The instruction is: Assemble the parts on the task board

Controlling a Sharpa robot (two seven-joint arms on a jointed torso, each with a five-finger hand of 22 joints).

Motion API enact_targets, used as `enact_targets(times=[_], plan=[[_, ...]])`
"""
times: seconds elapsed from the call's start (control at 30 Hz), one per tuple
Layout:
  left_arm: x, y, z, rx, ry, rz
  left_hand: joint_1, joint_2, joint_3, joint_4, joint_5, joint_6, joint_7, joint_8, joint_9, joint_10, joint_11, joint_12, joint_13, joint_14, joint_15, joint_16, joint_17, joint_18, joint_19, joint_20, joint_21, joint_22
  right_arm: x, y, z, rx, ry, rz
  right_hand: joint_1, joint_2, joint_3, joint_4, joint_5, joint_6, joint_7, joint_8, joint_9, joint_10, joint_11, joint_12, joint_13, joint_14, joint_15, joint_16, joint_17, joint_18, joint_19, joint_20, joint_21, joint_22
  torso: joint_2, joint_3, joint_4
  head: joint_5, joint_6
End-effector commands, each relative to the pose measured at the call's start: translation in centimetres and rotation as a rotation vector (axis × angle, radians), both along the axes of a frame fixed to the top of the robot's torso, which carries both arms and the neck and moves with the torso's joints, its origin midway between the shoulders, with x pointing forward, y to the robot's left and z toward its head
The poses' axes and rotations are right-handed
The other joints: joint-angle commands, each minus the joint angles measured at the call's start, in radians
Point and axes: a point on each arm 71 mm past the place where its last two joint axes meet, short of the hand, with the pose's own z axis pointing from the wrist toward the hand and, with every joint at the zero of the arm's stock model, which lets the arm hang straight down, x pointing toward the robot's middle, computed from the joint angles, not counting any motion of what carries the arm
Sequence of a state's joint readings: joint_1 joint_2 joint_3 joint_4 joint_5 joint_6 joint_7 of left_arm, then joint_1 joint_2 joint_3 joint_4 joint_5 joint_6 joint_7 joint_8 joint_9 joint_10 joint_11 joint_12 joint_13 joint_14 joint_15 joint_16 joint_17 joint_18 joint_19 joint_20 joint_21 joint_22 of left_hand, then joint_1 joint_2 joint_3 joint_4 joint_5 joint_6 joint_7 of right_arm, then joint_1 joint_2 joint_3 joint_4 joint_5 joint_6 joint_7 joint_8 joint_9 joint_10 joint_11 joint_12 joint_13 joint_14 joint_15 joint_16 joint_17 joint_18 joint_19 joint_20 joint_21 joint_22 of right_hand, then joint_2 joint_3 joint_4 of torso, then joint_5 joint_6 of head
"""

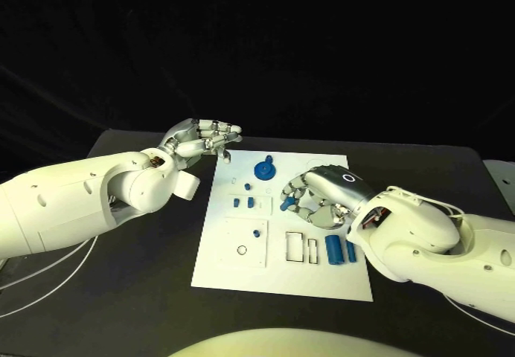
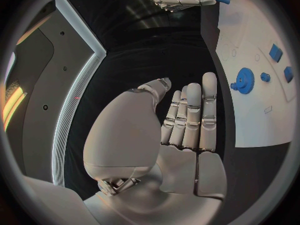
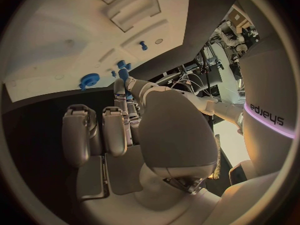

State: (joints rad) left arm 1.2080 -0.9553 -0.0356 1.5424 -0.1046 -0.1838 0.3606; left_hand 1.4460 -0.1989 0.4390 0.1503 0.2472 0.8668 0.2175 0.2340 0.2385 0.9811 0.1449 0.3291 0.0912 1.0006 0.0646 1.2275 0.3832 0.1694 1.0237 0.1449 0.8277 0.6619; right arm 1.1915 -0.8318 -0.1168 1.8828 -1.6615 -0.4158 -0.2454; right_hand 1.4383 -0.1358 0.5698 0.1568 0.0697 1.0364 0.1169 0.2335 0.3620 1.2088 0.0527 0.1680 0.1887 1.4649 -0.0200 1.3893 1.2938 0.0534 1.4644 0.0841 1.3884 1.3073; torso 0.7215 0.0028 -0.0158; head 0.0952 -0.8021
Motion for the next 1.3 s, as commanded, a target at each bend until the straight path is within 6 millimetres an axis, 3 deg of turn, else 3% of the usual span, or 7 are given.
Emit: enact_targets(times=[0.03, 0.2, 0.47, 0.87, 1.3], plan=[[0.0, -0.4, 0.0, -0.014, -0.001, -0.022, -0.004, -0.004, 0.001, -0.001, -0.006, -0.006, -0.003, -0.001, 0.0, -0.006, 0.0, 0.006, 0.001, -0.007, 0.002, -0.005, -0.001, 0.015, -0.001, 0.007, -0.006, -0.001, -0.7, 1.7, -0.5, 0.044, 0.04, 0.045, -0.01, -0.006, 0.005, -0.002, 0.006, 0.009, -0.004, 0.063, 0.075, 0.009, -0.001, -0.004, 0.001, 0.047, -0.006, 0.004, 0.001, -0.017, 0.055, -0.009, 0.005, 0.191, -0.001, -0.0003, 0.003, 0.011, -0.002], [0.0, -0.7, 0.0, -0.016, 0.0, -0.028, -0.004, -0.004, 0.001, -0.001, -0.006, -0.006, -0.003, -0.001, 0.0, -0.006, 0.0, 0.006, 0.001, -0.007, 0.002, -0.005, -0.001, 0.015, -0.001, 0.007, -0.006, -0.001, -1.9, 4.3, -2.1, 0.062, 0.093, 0.106, -0.013, -0.006, 0.01, -0.009, 0.009, 0.004, -0.002, 0.065, 0.079, 0.017, -0.002, -0.001, 0.004, 0.046, -0.006, 0.003, -0.002, -0.017, 0.055, -0.009, 0.003, 0.191, 0.001, -0.0014, 0.0036, 0.02, -0.002], [0.0, -0.9, 0.0, -0.018, 0.001, -0.032, -0.004, -0.004, 0.001, -0.001, -0.006, -0.006, -0.003, -0.001, 0.0, -0.006, 0.0, 0.006, 0.001, -0.007, 0.002, -0.005, -0.001, 0.015, -0.001, 0.007, -0.006, -0.001, -2.7, 6.3, -4.1, 0.063, 0.148, 0.146, -0.015, -0.007, 0.012, -0.014, 0.011, 0.001, -0.002, 0.067, 0.082, 0.022, -0.002, 0.0, 0.007, 0.046, -0.007, 0.003, -0.002, -0.016, 0.054, -0.009, 0.001, 0.191, 0.002, -0.0018, 0.0005, 0.035, -0.008], [0.0, -1.0, 0.0, -0.018, 0.002, -0.034, -0.004, -0.005, 0.001, -0.003, -0.005, -0.008, -0.003, 0.0, 0.0, -0.009, 0.0, 0.01, 0.001, -0.007, 0.002, -0.005, -0.002, 0.015, -0.001, 0.007, -0.008, -0.002, -2.7, 7.1, -6.0, 0.002, 0.172, 0.16, -0.016, -0.008, 0.013, -0.016, 0.012, 0.0, -0.001, 0.068, 0.084, 0.022, -0.002, 0.001, 0.008, 0.047, -0.007, 0.004, -0.001, -0.017, 0.055, -0.009, 0.004, 0.192, 0.002, 0.0003, 0.0003, 0.046, -0.018], [0.0, -0.9, 0.0, -0.018, 0.003, -0.035, -0.004, -0.005, 0.001, -0.003, -0.005, -0.008, -0.003, 0.0, 0.0, -0.009, 0.0, 0.01, 0.001, -0.007, 0.002, -0.005, -0.002, 0.015, -0.001, 0.007, -0.008, -0.002, -2.6, 7.2, -6.6, -0.058, 0.163, 0.165, -0.017, -0.009, 0.013, -0.017, 0.012, 0.0, -0.001, 0.068, 0.084, 0.022, -0.002, 0.0, 0.008, 0.047, -0.006, 0.004, 0.0, -0.017, 0.055, -0.009, 0.004, 0.192, 0.003, 0.0004, 0.0012, 0.047, -0.024]])
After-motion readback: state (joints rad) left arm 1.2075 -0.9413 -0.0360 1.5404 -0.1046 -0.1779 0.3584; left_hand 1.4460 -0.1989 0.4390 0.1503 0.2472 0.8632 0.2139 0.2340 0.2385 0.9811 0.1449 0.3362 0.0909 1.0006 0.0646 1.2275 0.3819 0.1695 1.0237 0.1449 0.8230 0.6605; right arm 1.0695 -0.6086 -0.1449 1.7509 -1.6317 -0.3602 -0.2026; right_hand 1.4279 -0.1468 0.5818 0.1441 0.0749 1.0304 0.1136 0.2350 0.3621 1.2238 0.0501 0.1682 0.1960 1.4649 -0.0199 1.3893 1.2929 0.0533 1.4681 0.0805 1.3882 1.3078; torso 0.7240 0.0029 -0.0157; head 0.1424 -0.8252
